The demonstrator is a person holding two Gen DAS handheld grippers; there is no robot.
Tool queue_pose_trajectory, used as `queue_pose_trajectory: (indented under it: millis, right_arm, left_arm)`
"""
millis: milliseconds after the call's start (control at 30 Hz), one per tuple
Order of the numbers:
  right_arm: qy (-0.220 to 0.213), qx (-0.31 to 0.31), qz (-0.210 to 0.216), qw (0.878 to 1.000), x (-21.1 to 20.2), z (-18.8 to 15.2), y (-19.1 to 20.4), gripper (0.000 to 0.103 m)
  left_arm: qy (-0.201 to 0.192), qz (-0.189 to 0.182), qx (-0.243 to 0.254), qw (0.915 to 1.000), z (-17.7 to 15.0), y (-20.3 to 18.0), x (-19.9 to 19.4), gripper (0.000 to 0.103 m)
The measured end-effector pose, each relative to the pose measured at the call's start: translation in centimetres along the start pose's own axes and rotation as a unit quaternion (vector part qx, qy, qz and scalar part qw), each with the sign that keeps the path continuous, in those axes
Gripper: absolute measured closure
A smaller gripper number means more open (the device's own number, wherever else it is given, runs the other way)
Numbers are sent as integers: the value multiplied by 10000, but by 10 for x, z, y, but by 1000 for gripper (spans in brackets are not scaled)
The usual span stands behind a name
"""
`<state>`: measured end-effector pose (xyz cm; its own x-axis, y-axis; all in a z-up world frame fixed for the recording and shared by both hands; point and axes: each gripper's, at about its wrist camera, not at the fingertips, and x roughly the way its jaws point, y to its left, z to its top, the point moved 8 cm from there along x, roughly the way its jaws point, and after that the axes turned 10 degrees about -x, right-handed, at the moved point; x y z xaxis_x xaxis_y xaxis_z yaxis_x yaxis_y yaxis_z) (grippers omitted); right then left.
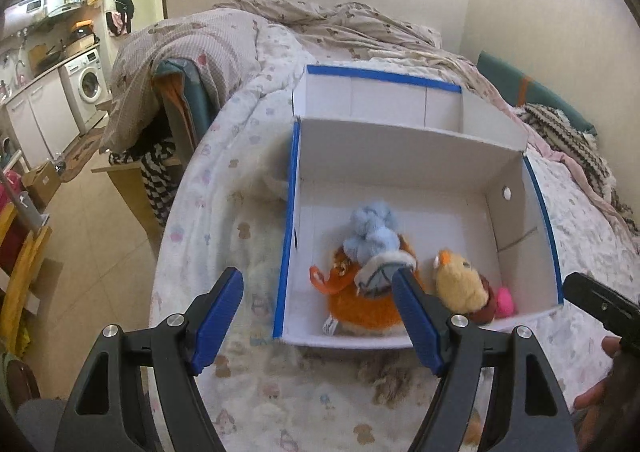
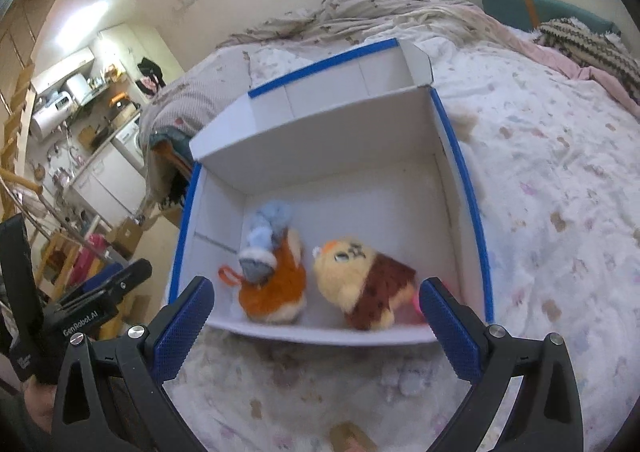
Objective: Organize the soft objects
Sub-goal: 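Lower the left tool to the white lace scrunchie while the right tool reaches the plastic bag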
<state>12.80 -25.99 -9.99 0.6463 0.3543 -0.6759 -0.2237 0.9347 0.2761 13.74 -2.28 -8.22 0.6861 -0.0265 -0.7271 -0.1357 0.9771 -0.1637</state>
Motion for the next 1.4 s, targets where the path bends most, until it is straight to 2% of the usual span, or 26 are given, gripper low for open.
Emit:
queue_pose_trajectory:
  millis: [200, 400, 567, 633, 767, 1000, 1167, 1300, 1367, 1400]
  right_arm:
    - [268, -222, -222, 9991, -10, -21, -3, 0]
    - [495, -171, -306, 9982, -11, -45, -16, 0]
    - [1022, 7, -397, 9940, 6, -65, -27, 0]
    - [1265, -23, -699, 9895, 13, -73, -35, 0]
    - [1751, 72, -996, 9795, 28, -91, -50, 0]
    - [2060, 804, -986, 9703, 38, -105, -81, 0]
    - [2224, 1188, -1087, 9616, 42, -114, -102, 0]
    - [2367, 1227, -1017, 9584, 48, -122, -106, 0]
    - [2391, 1196, -1033, 9581, 52, -122, -106, 0]
    - [2405, 1194, -1013, 9579, 54, -123, -105, 0]
  left_arm:
    - [245, 61, -226, 9994, -26, 10, 10, 29]
    - [289, 105, -208, 9993, -32, 13, 15, 29]
    - [787, 380, -259, 9958, -47, 27, 34, 29]
    - [929, 545, -216, 9939, -54, 33, 41, 29]
    - [1224, 487, -364, 9906, -67, 38, 51, 29]
    - [2157, 159, 159, 9762, -109, -6, 86, 29]
    - [2372, 10, 423, 9705, -128, -40, 113, 29]
    - [2517, 131, 641, 9656, -141, -46, 134, 29]
    - [2539, 85, 505, 9659, -142, -43, 140, 33]
    - [2567, 21, 390, 9657, -142, -41, 141, 47]
